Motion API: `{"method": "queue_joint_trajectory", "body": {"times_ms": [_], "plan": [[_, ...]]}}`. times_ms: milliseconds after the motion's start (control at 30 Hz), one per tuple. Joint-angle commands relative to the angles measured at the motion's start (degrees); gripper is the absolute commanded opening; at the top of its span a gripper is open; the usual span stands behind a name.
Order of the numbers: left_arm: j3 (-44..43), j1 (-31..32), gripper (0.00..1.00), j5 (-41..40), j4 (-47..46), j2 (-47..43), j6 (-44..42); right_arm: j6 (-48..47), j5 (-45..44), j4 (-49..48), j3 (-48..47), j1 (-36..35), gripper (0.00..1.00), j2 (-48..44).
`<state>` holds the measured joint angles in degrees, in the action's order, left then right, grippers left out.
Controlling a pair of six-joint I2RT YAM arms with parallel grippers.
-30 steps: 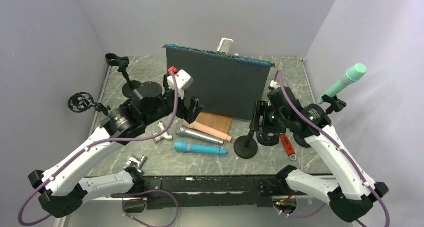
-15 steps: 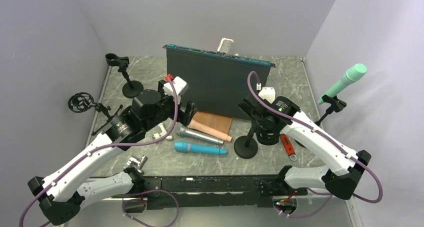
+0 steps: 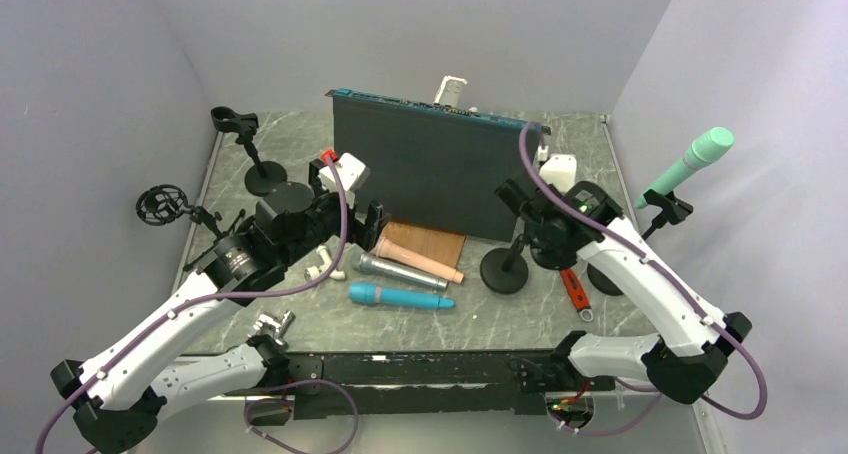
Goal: Remove the microphone from the stand
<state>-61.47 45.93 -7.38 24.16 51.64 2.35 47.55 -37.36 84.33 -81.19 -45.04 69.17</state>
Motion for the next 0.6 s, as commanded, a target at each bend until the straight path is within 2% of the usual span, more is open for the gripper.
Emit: {"method": "queue_joint_trajectory", "body": {"times_ms": [0,67,233,567], "plan": [[0.1,-0.2,0.99,-0.2,-2.8,-1.2,-0.2,-11.0,-1.0,-6.7,-5.1,9.0,0.0,-3.0],[0.1,-0.2,0.99,0.0,-2.7,-1.3,0.0,-14.8,0.1,-7.9,-7.1,12.8,0.0,-2.7],[0.3,-0.2,0.99,0.1,-2.9,-2.2,0.4,-20.2,-3.7,-8.0,-12.5,18.6,0.0,1.5],[0.8,-0.1,0.99,1.4,-3.5,-2.8,1.4,-27.7,-0.2,-22.1,-18.9,32.4,0.0,13.8]]}}
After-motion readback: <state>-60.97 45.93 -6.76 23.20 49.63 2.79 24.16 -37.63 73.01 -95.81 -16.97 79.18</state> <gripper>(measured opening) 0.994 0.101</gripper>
